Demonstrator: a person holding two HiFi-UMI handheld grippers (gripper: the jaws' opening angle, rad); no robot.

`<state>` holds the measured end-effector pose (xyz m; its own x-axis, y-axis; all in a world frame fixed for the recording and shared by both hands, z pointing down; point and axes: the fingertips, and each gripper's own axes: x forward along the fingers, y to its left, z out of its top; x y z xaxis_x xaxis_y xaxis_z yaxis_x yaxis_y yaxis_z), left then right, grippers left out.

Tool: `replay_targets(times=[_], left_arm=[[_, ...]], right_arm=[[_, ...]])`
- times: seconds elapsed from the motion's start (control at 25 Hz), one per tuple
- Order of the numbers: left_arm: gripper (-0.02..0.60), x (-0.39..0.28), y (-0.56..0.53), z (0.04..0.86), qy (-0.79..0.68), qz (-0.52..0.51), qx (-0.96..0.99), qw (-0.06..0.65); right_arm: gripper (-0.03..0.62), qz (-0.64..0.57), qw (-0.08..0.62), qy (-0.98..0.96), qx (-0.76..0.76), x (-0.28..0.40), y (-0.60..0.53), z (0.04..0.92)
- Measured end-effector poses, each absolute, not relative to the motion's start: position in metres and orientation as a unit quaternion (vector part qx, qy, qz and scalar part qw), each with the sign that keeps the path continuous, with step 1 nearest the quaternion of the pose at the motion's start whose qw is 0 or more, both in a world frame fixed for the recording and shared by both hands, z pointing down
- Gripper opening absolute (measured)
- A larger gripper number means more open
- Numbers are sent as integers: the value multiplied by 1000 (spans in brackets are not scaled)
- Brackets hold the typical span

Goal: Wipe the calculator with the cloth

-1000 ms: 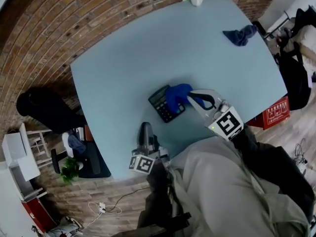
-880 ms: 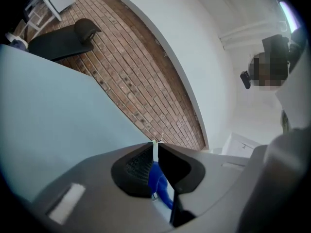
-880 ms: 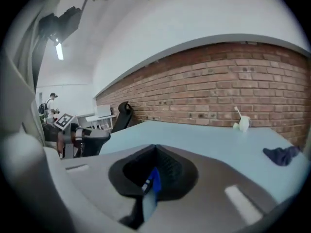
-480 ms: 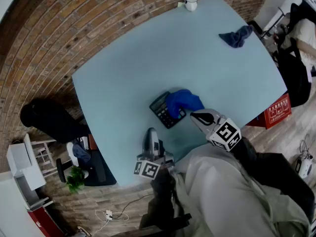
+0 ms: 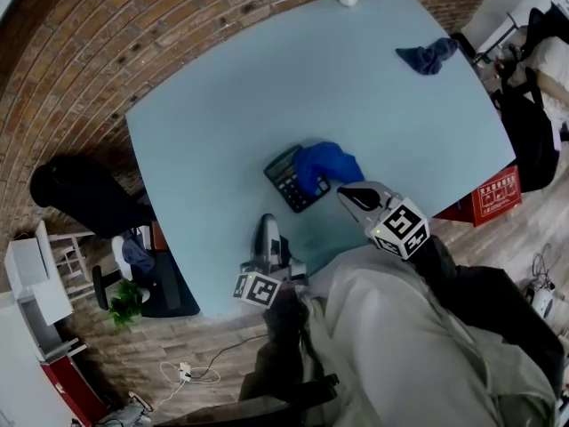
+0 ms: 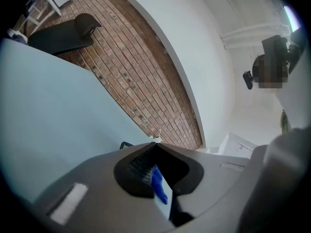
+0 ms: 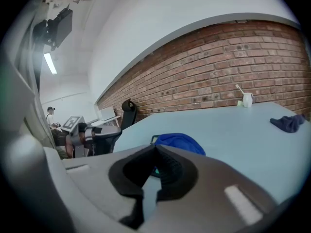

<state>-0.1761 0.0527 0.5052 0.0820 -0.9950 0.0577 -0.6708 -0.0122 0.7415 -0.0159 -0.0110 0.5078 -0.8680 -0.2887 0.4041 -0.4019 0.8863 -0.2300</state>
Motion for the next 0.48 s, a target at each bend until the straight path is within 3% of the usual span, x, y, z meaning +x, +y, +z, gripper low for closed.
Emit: replay_targets(times=[0.48], left_arm=[[3,-182,57,516,-637,-265,646,328]], right_arm=[[2,154,195,-955,164,-20,-8,513]])
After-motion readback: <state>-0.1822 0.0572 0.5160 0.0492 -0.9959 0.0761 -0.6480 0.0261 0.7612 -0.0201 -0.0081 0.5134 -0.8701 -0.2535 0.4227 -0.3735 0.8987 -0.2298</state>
